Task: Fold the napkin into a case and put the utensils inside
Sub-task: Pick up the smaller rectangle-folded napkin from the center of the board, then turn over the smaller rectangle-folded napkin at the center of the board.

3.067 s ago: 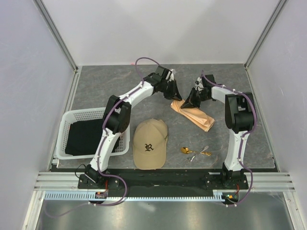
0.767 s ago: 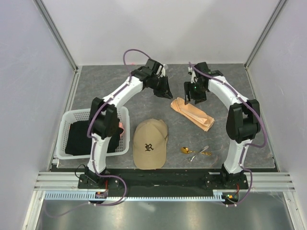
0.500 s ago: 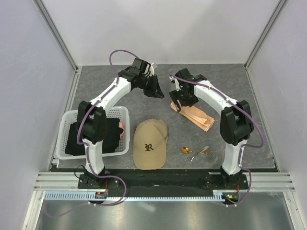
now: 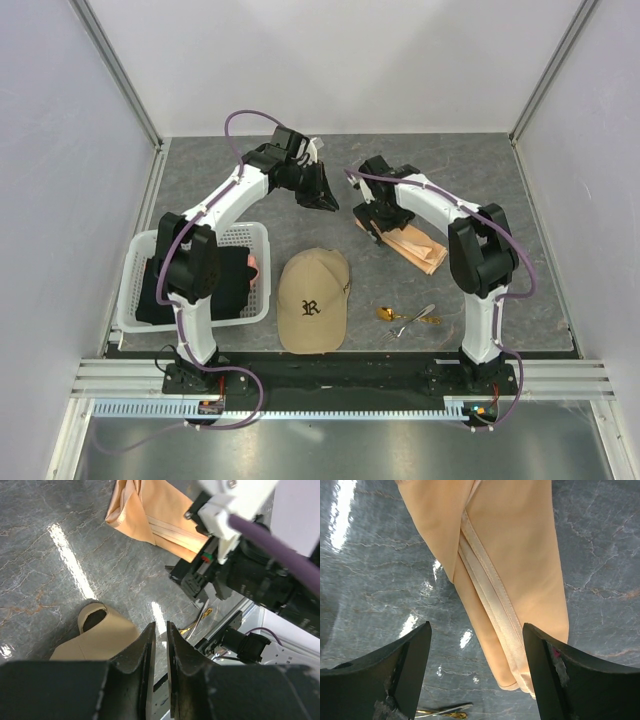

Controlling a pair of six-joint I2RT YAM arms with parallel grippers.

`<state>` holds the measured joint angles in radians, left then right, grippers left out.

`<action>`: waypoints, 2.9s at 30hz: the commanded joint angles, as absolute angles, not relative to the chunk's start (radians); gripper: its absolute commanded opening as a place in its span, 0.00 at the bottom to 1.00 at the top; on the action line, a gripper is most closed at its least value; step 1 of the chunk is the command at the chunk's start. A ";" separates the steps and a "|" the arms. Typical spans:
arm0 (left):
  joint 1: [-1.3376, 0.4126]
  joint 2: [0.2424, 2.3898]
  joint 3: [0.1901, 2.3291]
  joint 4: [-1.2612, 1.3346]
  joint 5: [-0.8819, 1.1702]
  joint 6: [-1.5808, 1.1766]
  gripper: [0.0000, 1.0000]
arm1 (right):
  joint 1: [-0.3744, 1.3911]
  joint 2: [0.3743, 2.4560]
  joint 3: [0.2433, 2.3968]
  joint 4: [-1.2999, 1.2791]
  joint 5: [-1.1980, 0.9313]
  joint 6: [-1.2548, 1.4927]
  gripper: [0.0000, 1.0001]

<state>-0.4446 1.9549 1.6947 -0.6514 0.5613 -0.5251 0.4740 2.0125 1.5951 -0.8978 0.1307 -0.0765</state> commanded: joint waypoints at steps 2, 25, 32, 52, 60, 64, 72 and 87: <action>-0.439 1.904 1.695 -0.627 0.604 -0.479 0.21 | 0.469 2.039 1.571 -0.865 0.163 -0.100 0.82; -0.423 1.928 1.694 -0.627 0.626 -0.476 0.21 | 0.445 2.039 1.468 -0.767 0.163 -0.058 0.56; -0.423 1.927 1.680 -0.624 0.621 -0.477 0.21 | 0.466 2.019 1.428 -0.710 0.199 -0.025 0.38; -0.402 1.925 1.649 -0.609 0.597 -0.512 0.21 | 0.488 2.022 1.677 -0.804 -0.239 0.184 0.00; -0.402 1.907 1.651 -0.592 0.542 -0.540 0.18 | 0.427 2.023 1.588 -0.669 -0.617 0.277 0.00; -0.403 1.887 1.646 -0.584 0.525 -0.545 0.18 | 0.385 2.036 1.533 -0.595 -0.765 0.334 0.00; -0.410 1.907 1.644 -0.580 0.535 -0.563 0.18 | 0.230 2.120 1.471 -0.558 -0.995 0.373 0.00; -0.474 1.967 1.663 -0.529 0.561 -0.580 0.18 | 0.005 2.168 1.676 -0.863 -0.748 0.133 0.66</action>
